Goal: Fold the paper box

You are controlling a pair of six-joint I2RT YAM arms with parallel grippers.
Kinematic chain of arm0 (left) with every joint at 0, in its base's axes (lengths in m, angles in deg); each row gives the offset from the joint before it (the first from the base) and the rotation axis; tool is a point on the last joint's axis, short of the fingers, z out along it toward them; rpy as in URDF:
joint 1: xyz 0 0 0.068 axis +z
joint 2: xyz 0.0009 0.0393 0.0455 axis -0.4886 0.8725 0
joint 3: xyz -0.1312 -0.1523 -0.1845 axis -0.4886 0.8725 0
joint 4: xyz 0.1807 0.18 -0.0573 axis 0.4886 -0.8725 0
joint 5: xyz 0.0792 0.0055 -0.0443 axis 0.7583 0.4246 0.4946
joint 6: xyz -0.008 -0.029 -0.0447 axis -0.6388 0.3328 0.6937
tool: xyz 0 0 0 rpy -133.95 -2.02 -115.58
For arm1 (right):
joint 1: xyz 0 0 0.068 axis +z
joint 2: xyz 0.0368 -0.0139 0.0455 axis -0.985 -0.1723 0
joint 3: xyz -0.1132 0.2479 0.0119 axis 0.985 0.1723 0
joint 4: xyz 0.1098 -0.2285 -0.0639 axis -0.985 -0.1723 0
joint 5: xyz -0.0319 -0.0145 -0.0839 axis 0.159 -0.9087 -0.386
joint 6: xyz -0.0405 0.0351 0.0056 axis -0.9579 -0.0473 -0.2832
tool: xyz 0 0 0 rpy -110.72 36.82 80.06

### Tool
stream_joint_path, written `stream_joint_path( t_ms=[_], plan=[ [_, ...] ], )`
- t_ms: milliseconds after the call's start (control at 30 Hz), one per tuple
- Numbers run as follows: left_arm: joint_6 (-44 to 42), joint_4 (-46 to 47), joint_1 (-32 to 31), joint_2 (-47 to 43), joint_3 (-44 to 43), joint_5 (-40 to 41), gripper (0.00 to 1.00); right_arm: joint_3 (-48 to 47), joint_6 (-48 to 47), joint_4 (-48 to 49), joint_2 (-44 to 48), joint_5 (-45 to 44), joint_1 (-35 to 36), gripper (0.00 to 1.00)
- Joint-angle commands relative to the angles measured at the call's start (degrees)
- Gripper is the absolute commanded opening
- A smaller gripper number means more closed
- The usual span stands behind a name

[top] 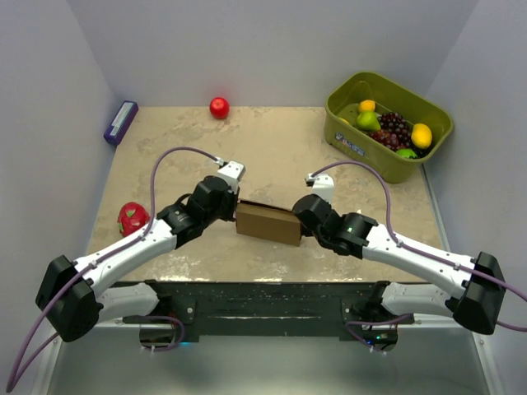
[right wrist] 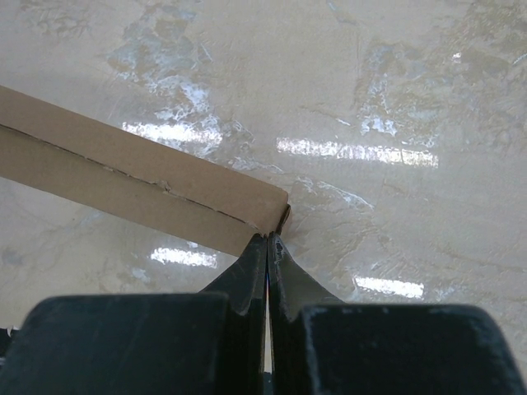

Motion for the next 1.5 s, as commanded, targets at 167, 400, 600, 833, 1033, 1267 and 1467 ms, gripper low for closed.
stream_joint_path(
  t_ms=[167, 400, 600, 833, 1033, 1267, 1467],
  plan=[
    [-0.94, -2.37, -5.59, 2.32, -4.4, 8.35, 0.0, -0.06, 0.84, -2.12, -1.88, 1.53, 0.22, 0.0],
    [-2.26, -2.72, -6.73, 2.32, -4.66, 9.06, 0.0, -0.23, -0.03, -2.21, 0.32, 1.7, 0.31, 0.08],
    [-4.36, -1.93, -6.82, 1.88, -4.66, 5.63, 0.0, -2.08, -4.07, -2.82, 5.5, 1.53, 0.4, 0.34],
    [-5.6, -2.02, -6.82, 2.41, -5.28, 3.17, 0.0, -3.58, -13.29, 0.34, 10.69, 3.01, 0.31, 0.61],
    [-6.48, -2.37, -6.73, 2.23, -5.63, 2.11, 0.0, -2.87, -27.09, 6.58, 6.57, 12.33, 1.09, 0.81],
    [-7.0, -2.54, -6.73, 2.41, -5.72, 1.76, 0.0, -0.59, -34.31, 15.88, 1.11, 14.44, 3.47, 0.87],
    [-7.35, -2.28, -6.73, 2.32, -5.9, 1.41, 0.0, 0.03, -37.21, 17.57, -2.49, 14.62, 3.47, 0.86]
  ],
)
